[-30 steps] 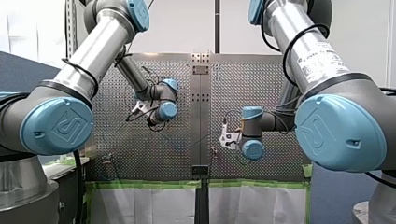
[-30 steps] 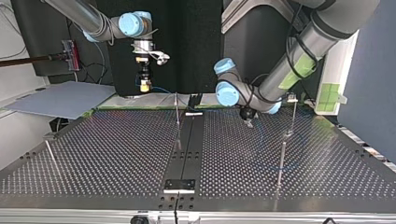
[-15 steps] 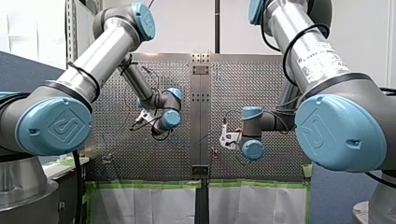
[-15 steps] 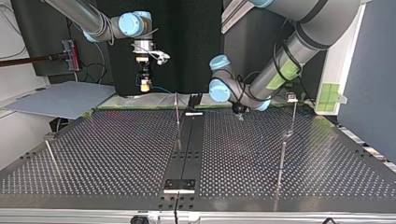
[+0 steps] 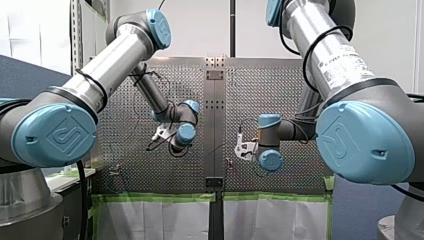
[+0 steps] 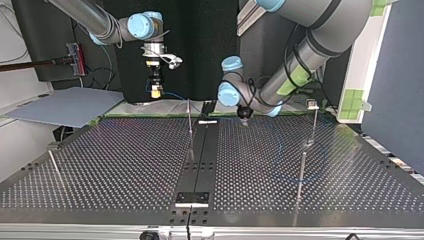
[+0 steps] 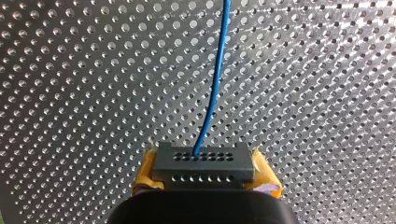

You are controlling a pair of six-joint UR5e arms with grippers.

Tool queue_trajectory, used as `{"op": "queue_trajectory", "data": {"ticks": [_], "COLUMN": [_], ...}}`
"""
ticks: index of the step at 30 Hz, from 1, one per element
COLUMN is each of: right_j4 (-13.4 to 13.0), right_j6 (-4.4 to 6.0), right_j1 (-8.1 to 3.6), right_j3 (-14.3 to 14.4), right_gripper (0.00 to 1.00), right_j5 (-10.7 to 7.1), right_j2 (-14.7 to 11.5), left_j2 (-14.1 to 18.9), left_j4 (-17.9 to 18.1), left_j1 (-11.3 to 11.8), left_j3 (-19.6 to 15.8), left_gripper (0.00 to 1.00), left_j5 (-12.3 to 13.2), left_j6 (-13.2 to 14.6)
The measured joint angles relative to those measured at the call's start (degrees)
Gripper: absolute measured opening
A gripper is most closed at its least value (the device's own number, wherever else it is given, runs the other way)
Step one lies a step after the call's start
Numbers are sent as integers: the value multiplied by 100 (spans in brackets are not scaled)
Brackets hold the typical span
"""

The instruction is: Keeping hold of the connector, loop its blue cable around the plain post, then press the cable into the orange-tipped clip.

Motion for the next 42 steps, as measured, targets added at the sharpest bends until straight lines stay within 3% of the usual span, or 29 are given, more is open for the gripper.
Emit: {"op": "queue_trajectory", "data": {"ticks": [16,22,33,42], "right_j4": [52,64,270,697], "right_j6": [6,12,-12,-173], "right_j1": [-26,-57,-231,-375], "right_j3": [-2,-3,-46,-193], "right_gripper": [0,0,0,0], "right_j5": [0,0,-24,-59], "right_j2": [0,-1,-2,-2], "left_j2": [-3,-58,-278,-277], "left_j4": [-354,-532,-1126,-1017], "left_j1": [-70,23,97,136], "left_j3": [25,94,198,193], "left_gripper": [100,100,100,100], "left_j5": [869,1149,1778,2289], "left_j6": [-868,-1149,-1778,-2288]}}
